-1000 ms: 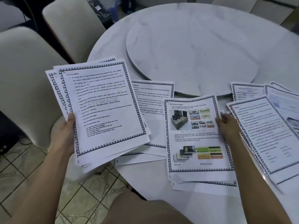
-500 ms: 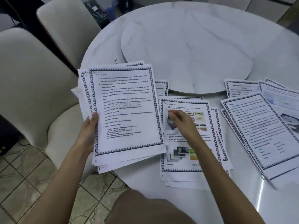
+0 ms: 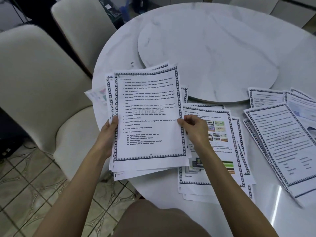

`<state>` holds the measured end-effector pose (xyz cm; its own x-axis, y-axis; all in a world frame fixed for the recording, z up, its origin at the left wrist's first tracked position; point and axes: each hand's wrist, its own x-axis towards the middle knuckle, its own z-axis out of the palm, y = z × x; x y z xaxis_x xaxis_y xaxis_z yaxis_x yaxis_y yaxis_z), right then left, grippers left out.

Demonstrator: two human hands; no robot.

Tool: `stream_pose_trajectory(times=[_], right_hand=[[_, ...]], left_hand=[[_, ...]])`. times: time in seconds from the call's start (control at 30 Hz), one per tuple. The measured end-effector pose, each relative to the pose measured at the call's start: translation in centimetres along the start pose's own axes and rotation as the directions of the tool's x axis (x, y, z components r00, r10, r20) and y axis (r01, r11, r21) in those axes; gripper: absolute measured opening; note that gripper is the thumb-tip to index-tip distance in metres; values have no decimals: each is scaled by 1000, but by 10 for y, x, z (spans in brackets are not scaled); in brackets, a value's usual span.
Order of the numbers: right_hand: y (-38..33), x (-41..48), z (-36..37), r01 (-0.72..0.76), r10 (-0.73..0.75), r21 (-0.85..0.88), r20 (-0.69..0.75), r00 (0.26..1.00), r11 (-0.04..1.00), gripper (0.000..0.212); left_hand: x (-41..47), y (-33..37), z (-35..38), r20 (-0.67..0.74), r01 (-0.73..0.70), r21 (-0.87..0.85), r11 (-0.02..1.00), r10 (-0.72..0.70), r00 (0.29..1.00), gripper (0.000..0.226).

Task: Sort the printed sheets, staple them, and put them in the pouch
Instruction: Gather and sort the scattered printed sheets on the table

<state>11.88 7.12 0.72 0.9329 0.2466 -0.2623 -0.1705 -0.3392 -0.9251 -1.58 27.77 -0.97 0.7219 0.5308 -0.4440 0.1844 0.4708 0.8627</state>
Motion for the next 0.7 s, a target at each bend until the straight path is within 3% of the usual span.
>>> stream_pose_trajectory(times=[0.13,0.27,0.47,0.7], right_hand=[[0,4,6,19,-20,-21,-52,998,1000,3],[5,6,17,50,-62,-94,-129,990,994,13],[15,18,23,86,-140,-202,-272,952,976,19],[23,37,21,48,-136,-267,-320,938,962,23]], left_hand=[[7,0,-10,1,7,26,1000,-7,1000,29],[11,-2,-20,-23,4,77,997,-2,1000,32],[14,1,-42,-156,3,110,994,15,988,36],[18,40,-88,-293,-73,117,990,104,950,26]])
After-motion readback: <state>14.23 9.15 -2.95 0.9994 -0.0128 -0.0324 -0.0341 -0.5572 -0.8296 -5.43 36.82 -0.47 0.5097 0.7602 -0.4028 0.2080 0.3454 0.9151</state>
